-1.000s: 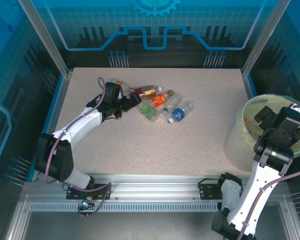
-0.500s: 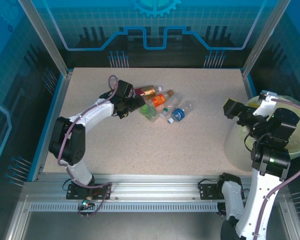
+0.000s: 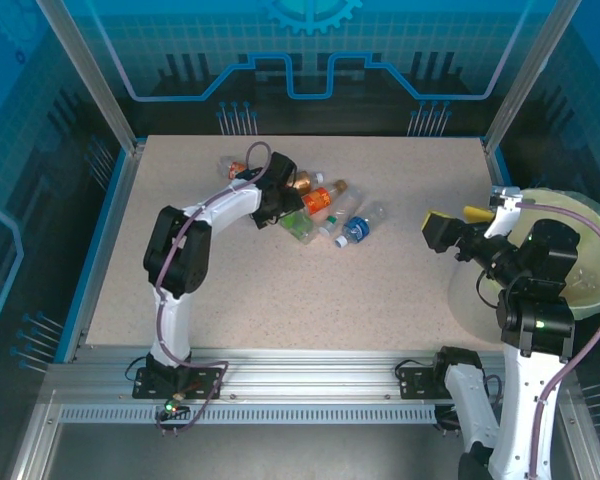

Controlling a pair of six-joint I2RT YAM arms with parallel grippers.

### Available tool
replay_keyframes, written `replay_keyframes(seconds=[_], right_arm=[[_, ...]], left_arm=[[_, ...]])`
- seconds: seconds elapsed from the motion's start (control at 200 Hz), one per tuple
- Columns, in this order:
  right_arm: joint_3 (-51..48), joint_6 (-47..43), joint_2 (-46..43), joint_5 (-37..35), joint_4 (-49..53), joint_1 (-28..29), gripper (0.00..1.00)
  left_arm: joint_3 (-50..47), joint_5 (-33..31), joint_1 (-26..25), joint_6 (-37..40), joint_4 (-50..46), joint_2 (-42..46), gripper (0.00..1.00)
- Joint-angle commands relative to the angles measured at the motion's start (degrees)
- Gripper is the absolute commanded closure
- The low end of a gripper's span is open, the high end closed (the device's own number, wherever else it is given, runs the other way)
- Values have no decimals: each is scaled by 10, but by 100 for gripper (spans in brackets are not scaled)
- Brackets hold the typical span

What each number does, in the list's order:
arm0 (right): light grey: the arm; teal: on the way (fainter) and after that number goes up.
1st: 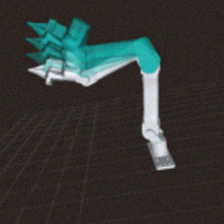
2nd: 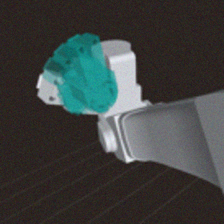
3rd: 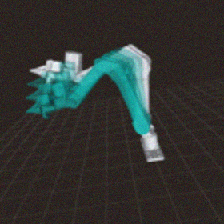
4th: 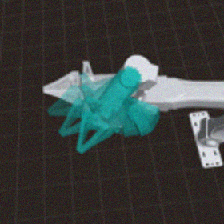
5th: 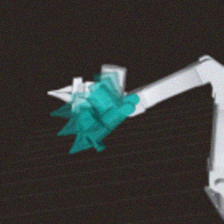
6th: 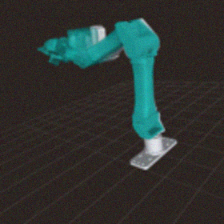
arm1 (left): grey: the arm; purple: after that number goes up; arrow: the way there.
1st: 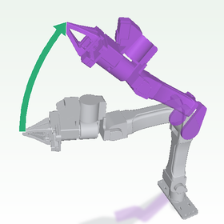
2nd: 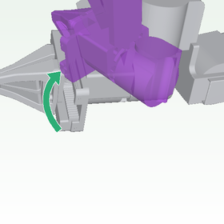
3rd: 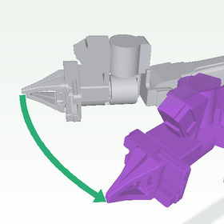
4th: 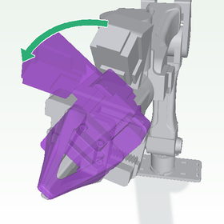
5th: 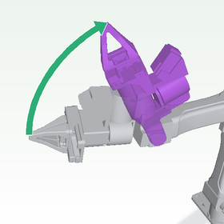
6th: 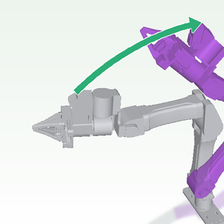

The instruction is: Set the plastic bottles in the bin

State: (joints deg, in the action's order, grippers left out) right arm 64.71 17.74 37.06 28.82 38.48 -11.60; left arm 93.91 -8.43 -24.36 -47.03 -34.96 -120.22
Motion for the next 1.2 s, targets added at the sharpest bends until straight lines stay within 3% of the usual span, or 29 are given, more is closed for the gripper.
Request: replay_keyframes(seconds=[0.0, 0.3, 0.505, 0.78, 0.995, 1.196], right_arm=[[5, -13, -4, 14, -3, 12, 0], [17, -33, 11, 60, 18, 38, 0], [-1, -19, 21, 40, -11, 101, 0], [-41, 9, 47, -57, -61, 237, 0], [-41, 11, 118, -221, -74, 382, 0], [-19, 41, 204, -259, -83, 434, 0]], left_arm=[[32, -22, -3, 0, -46, -35, 17], [-9, -11, -4, 0, -22, -41, 30], [-72, -8, -4, 11, 23, 5, 41], [-191, 12, -3, 25, 127, 112, 45], [-242, 34, -4, 34, 186, 174, 50], [-244, 67, -3, 35, 205, 236, 50]])
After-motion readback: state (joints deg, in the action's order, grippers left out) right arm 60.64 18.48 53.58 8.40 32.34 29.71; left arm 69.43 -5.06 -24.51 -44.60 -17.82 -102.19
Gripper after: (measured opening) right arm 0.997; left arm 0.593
